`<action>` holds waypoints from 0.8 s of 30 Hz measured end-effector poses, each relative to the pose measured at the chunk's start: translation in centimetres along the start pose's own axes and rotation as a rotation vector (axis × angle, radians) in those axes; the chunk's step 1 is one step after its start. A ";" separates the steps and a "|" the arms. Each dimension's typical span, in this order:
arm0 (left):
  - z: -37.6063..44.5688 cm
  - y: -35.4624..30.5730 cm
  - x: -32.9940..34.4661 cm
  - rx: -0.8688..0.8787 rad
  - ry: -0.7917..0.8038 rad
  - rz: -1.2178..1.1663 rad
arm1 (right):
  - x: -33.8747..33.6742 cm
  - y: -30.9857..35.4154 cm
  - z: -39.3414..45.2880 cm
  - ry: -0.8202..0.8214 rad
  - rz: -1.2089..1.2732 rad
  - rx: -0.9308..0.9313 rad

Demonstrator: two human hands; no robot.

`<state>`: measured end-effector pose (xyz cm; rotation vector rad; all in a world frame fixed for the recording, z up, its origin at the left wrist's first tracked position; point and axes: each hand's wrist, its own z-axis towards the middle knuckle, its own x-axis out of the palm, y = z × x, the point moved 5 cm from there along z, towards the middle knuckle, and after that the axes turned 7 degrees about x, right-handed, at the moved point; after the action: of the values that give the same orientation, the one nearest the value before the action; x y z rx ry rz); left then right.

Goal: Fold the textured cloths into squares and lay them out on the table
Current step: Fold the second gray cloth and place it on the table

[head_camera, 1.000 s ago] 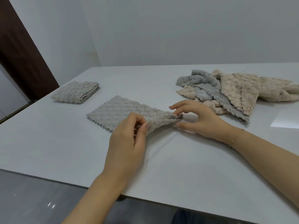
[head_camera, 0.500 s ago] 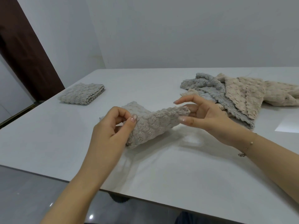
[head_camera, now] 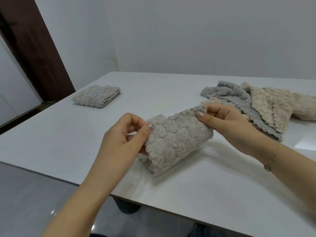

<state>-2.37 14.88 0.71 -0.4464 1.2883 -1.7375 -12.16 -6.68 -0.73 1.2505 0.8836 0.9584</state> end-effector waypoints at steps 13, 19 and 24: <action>7.0 6.6 -4.6 -0.197 0.021 0.099 | 4.3 -2.5 9.0 -0.049 -0.246 0.290; 6.7 9.8 -5.1 -0.157 -0.035 0.136 | 4.6 -4.0 10.0 -0.092 -0.349 0.351; 6.7 10.3 -5.2 -0.109 -0.052 0.203 | 4.6 -4.3 10.6 -0.122 -0.467 0.366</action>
<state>9.79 14.84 -4.78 -0.4046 1.3469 -1.4835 -0.25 -6.43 -3.86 1.3084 1.2215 0.3545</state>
